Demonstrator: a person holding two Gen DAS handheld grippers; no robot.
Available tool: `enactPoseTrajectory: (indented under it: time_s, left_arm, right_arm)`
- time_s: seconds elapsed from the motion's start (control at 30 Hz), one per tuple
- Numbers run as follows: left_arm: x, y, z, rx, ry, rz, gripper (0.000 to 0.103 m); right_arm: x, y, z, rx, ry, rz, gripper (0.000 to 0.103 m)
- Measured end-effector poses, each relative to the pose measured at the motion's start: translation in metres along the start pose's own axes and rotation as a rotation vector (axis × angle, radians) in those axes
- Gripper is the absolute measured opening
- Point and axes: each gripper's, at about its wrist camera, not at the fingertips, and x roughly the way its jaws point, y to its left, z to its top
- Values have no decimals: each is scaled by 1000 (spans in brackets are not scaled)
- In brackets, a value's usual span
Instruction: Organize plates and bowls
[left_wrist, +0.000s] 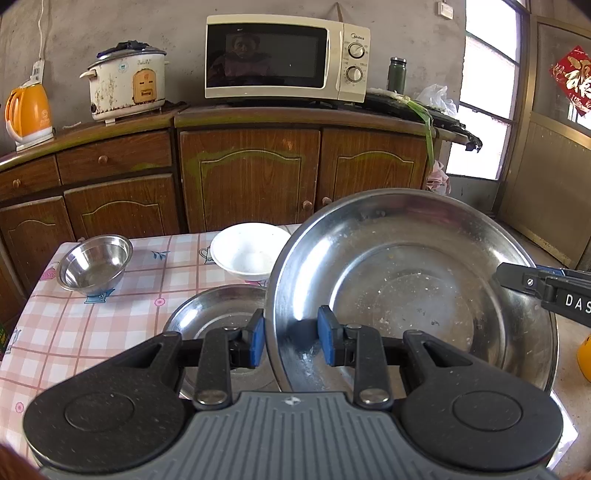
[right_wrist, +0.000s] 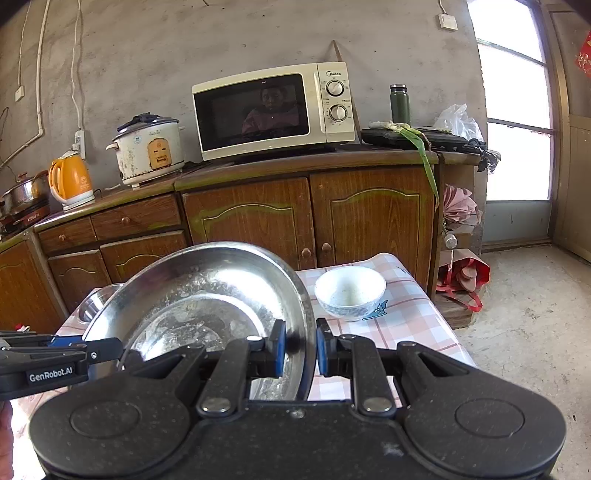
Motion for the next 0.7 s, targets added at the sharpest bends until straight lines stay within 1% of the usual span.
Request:
enactPoseTrajectory:
  time_s: [0.7]
  left_arm:
    - [-6, 5, -16, -6, 12, 31, 30]
  right_arm:
    - [0, 8, -18, 3, 32, 32, 22]
